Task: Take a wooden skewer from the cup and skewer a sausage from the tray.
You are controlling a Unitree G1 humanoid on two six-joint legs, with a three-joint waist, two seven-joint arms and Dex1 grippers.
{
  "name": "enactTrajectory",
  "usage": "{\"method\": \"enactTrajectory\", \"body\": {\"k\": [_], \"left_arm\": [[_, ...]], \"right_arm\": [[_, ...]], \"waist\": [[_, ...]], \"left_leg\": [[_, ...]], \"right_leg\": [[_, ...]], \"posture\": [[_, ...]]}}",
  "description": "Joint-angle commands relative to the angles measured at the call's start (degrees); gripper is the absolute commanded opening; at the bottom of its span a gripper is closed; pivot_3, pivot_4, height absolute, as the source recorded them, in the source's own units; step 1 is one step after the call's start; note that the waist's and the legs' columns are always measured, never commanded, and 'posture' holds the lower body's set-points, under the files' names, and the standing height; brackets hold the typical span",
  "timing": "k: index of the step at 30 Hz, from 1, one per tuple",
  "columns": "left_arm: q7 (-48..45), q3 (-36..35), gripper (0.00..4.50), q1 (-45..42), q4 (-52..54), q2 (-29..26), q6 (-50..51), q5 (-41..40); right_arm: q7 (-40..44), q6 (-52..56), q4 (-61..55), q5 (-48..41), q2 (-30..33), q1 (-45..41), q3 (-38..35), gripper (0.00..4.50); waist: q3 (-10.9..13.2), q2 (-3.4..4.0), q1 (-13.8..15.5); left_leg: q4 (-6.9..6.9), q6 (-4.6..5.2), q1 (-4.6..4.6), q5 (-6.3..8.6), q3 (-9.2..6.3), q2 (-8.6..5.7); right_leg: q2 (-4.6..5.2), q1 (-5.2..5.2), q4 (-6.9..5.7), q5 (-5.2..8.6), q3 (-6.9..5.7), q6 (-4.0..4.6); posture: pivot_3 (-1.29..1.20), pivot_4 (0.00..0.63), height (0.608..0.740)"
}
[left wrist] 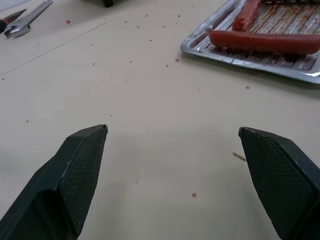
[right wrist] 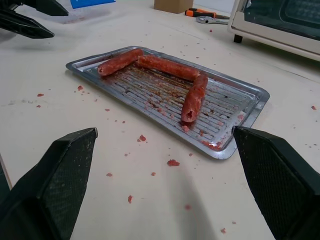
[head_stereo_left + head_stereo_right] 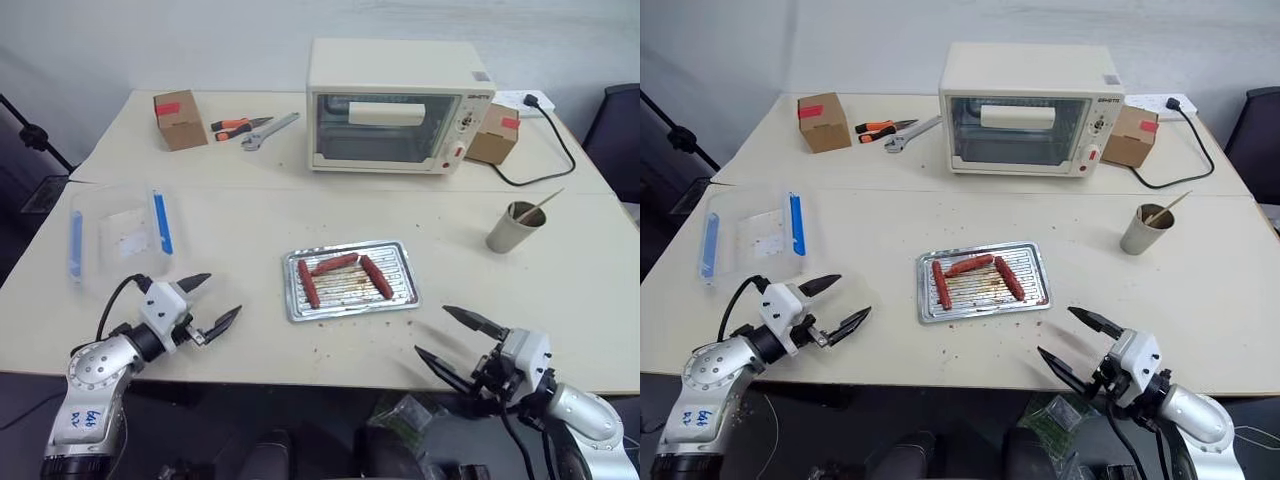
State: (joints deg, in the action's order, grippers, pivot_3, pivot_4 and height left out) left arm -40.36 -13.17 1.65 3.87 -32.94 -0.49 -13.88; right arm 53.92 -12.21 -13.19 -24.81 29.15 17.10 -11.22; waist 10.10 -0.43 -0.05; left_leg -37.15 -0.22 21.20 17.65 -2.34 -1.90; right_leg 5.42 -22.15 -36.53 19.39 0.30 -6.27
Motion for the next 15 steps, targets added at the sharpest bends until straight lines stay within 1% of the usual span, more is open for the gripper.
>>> {"method": "enactTrajectory", "body": {"k": [1,4,6,8,9,12,15], "left_arm": [[-1.4,-1.25,4.46,-0.05,1.3,-1.06,0.79,-2.42],[-4.42,-1.58,4.46,-1.15,6.41,-0.77,7.06,-10.81],[-9.3,-0.7,4.46,-2.42,9.41,-2.85,13.12,-17.41],[-11.45,-0.97,4.46,-6.09,11.33,-3.27,19.55,-25.38],[-12.28,-0.28,4.46,-8.31,12.19,-3.83,22.47,-27.91],[-17.11,3.85,4.46,-11.96,13.45,-6.59,24.86,-27.38],[-18.69,5.34,4.46,-13.47,13.88,-6.48,25.08,-27.3]], "right_arm": [[0.68,-0.56,-2.42,-1.98,1.35,1.79,-2.49,4.5],[-1.36,0.41,-3.76,-4.17,2.64,3.21,-7.92,4.5],[-2.42,1.14,-3.89,-6.29,3.41,5.33,-13.39,4.5],[-1.85,1.08,-2.04,-7.27,4.46,9.03,-19.73,4.5],[-1.63,0.66,-0.25,-7.12,5.0,10.4,-22.51,4.5],[-1.11,-0.61,4.29,-6.49,6.69,11.16,-27.55,4.5],[-0.52,2.62,3.93,-8.27,10.15,9.59,-30.21,4.5]], "waist": [[0.0,0.0,0.0],[0.0,0.0,0.12],[0.01,-0.01,0.32],[0.0,0.02,0.69],[-0.01,0.04,1.07],[-0.01,0.05,1.26],[-0.09,0.35,0.08]], "left_leg": [[0.0,0.07,0.0,0.04,-0.01,0.0],[-0.02,0.08,0.01,0.04,-0.02,0.0],[-0.05,0.07,0.03,0.04,-0.04,0.0],[-0.07,0.06,0.0,0.05,-0.16,0.0],[-0.05,0.06,-0.04,0.05,-0.18,0.0],[-0.06,0.05,-0.16,0.06,-0.2,0.01],[0.08,0.13,-0.43,0.12,-0.01,0.0]], "right_leg": [[0.0,0.01,0.0,0.0,0.0,0.0],[0.03,0.02,0.01,0.0,-0.01,0.0],[0.05,0.05,0.02,0.0,-0.01,0.0],[0.05,0.17,0.09,0.0,-0.09,0.0],[0.05,0.21,0.13,0.0,-0.1,0.0],[0.02,0.42,0.28,0.0,-0.16,0.01],[0.01,0.66,0.47,0.0,-0.02,0.0]], "posture": [[0.0,0.15,0.74],[0.0,0.15,0.74],[0.0,0.15,0.74],[0.0,0.15,0.74],[0.0,0.15,0.74],[0.0,0.15,0.74],[0.0,0.15,0.74]]}}
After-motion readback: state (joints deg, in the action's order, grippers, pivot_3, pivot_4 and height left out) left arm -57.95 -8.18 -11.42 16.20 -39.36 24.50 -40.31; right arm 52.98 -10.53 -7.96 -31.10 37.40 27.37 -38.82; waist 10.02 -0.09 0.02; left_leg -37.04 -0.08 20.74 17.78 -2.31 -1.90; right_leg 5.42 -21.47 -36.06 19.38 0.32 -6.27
